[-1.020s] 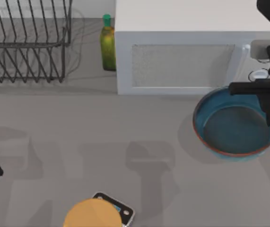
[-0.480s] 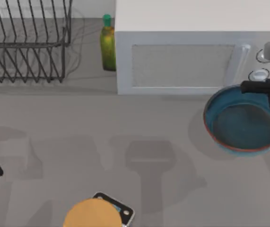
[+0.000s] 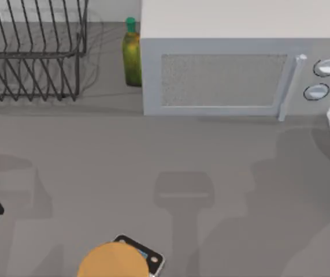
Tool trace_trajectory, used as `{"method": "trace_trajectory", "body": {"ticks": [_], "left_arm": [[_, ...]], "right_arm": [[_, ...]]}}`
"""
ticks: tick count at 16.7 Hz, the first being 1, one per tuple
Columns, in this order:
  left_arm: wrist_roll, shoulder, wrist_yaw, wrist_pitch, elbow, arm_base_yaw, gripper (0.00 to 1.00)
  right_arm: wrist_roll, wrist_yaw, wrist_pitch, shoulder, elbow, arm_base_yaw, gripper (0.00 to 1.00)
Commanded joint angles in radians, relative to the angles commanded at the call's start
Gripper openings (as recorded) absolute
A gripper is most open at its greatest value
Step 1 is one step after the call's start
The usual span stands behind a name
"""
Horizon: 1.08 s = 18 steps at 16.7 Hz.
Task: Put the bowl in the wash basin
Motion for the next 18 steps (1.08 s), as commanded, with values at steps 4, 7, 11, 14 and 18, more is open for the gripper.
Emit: {"method": "trace_trajectory", "body": {"ticks": [4, 7, 11, 14, 18], "left_arm": [[0.0, 0.0, 0.0, 0.0, 0.0, 0.0, 1.0], [0.0, 0.0, 0.0, 0.0, 0.0, 0.0, 1.0], [0.0, 0.0, 0.0, 0.0, 0.0, 0.0, 1.0], [0.0, 0.0, 0.0, 0.0, 0.0, 0.0, 1.0], [0.0, 0.0, 0.0, 0.0, 0.0, 0.0, 1.0]], "right_arm": [[-0.084, -0.093, 0.543, -0.024, -0.194, -0.216, 0.0], [-0.138, -0.178, 0.915, -0.054, -0.304, -0.309, 0.0], [-0.187, -0.291, 1.273, -0.109, -0.398, -0.328, 0.0], [-0.205, -0.357, 1.434, -0.147, -0.432, -0.308, 0.0], [-0.21, -0.388, 1.5, -0.167, -0.445, -0.298, 0.0]]}}
